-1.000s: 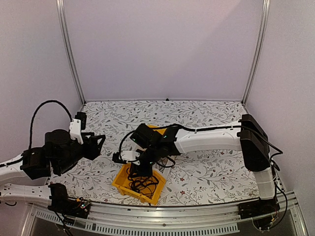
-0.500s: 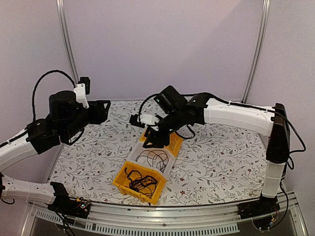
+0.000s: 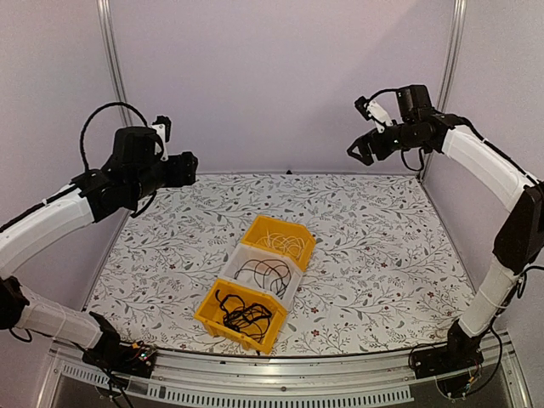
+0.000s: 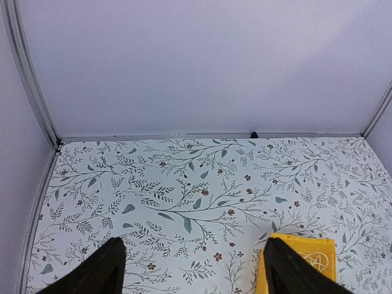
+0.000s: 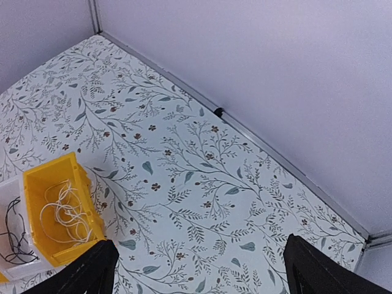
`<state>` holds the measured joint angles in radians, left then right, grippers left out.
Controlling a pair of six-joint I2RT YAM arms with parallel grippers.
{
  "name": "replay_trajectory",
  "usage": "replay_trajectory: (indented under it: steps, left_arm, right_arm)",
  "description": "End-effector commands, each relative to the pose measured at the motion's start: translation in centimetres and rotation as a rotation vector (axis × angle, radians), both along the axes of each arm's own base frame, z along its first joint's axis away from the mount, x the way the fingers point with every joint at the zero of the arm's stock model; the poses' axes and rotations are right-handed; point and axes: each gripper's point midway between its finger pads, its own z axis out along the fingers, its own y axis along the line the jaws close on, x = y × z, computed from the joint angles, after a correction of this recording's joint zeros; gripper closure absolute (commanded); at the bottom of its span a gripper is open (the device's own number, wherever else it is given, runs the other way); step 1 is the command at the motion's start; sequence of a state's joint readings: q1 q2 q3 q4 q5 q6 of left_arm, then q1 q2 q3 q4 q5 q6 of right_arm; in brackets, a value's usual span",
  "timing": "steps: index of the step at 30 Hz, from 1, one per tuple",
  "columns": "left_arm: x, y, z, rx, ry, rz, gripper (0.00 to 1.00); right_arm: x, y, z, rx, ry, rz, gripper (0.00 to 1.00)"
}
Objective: Untangle the cables
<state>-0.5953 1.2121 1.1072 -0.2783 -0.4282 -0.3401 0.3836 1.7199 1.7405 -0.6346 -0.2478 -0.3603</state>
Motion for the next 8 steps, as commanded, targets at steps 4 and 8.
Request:
replay_trajectory:
  steps: [4,8]
  left_arm:
    - [2.6,-1.2,1.9,0.017,-0.064,-0.047,0.0]
    - [2.9,-1.4,1.2,0.006,-0.04,-0.039,0.0]
  right_arm:
    - [2.1,-5.1,8.1,0.159,-0.189,-0.309,0.02]
    - [1.6,-5.3,7.5,0.215,-0.196,-0.331,0.01]
